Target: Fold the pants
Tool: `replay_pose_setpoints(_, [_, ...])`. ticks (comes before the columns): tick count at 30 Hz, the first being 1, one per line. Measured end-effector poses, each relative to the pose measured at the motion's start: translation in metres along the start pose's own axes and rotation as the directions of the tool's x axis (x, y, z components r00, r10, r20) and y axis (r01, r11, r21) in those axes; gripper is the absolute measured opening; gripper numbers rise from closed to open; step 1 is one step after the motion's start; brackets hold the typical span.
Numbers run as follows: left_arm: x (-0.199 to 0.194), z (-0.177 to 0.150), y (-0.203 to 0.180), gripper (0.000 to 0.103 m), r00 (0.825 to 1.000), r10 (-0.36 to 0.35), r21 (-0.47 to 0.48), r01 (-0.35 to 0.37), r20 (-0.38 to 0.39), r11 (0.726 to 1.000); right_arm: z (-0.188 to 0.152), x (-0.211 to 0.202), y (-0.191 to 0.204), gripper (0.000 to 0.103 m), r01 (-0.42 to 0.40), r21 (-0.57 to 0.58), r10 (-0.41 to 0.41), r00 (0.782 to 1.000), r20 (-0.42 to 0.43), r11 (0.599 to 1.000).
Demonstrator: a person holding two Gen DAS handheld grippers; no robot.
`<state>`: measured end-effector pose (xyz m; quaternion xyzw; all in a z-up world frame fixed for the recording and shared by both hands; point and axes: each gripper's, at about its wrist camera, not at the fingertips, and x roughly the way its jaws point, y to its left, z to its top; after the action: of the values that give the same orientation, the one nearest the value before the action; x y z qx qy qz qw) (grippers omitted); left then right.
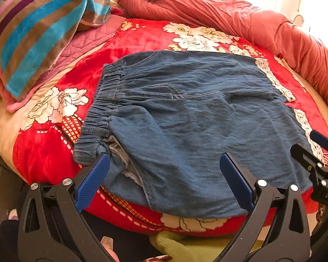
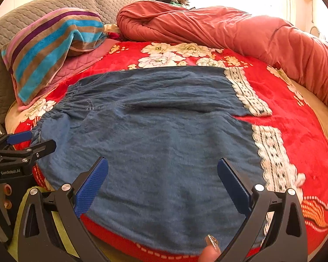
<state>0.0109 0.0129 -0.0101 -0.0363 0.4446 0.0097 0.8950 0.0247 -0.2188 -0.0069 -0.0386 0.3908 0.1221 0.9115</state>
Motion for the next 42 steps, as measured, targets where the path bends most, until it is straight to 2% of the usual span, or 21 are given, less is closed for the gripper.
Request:
replay_pose_setpoints(7, [0.011,0.021,0.026,0.094,1.0,0.014,-0.039,-0.013,0.009,0.999,0.036,0.025,0.008,0.099,0.002,-0.047,-0.001,1.0,0.018,0.999])
replay_pose_setpoints(12, [0.026,0.043,0.054,0.094,1.0,0.03,-0.083,-0.03,-0.006,0.996,0.069,0.05,0.017,0.099,-0.054,-0.094,0.054,0.999,0.001,0.994])
replay_pose_setpoints(20, [0.062,0.094,0.098,0.094,0.995,0.093,-0.119,-0.097,-0.041,0.988,0.122,0.102,0.048,0.099,-0.05,-0.273,0.052,0.999,0.0,0.961])
replay_pose_setpoints(24, [0.084,0.116,0.113,0.094,0.991,0.117,-0.123,-0.125,-0.07,0.985,0.147,0.139,0.064,0.099,-0.081,-0.356,0.072,0.997,-0.038,0.931])
replay_pose_setpoints(28, [0.108,0.129,0.121,0.094,0.99,0.086,-0.109,-0.098,-0.111,0.989,0.168,0.172,0.069,0.099,-0.14,-0.364,0.11,0.989,-0.102,0.921])
replay_pose_setpoints(31, [0.122,0.135,0.128,0.094,0.992,0.035,-0.138,-0.052,-0.121,0.989,0.182,0.196,0.073,0.099,-0.139,-0.403,0.094,0.987,-0.129,0.904])
replay_pose_setpoints(35, [0.138,0.141,0.123,0.094,0.99,0.063,-0.085,-0.073,-0.124,0.994,0.193,0.222,0.077,0.099,-0.148,-0.449,0.082,0.983,-0.164,0.881])
replay_pose_setpoints(37, [0.142,0.144,0.12,0.09,0.993,0.037,-0.073,-0.046,-0.115,0.996,0.196,0.232,0.076,0.099,-0.159,-0.46,0.082,0.98,-0.184,0.873])
replay_pose_setpoints(38, [0.143,0.146,0.118,0.079,0.994,0.028,-0.06,-0.034,-0.108,0.998,0.196,0.238,0.076,0.099,-0.165,-0.464,0.082,0.978,-0.194,0.87])
replay_pose_setpoints(39, [0.145,0.147,0.115,0.06,0.995,0.018,-0.039,-0.022,-0.099,0.999,0.197,0.242,0.076,0.099,-0.172,-0.468,0.084,0.976,-0.203,0.867])
replay_pose_setpoints(40, [0.145,0.148,0.113,0.051,0.996,-0.003,-0.029,0.0,-0.094,1.0,0.197,0.248,0.077,0.099,-0.181,-0.479,0.083,0.972,-0.218,0.859])
replay_pose_setpoints(41, [0.146,0.148,0.112,0.033,0.996,-0.022,-0.029,0.019,-0.09,0.999,0.197,0.252,0.078,0.099,-0.181,-0.49,0.078,0.972,-0.223,0.852])
replay_pose_setpoints(42, [0.145,0.148,0.111,0.032,0.997,-0.006,-0.018,0.004,-0.078,1.0,0.196,0.255,0.079,0.099,-0.185,-0.502,0.074,0.97,-0.232,0.845])
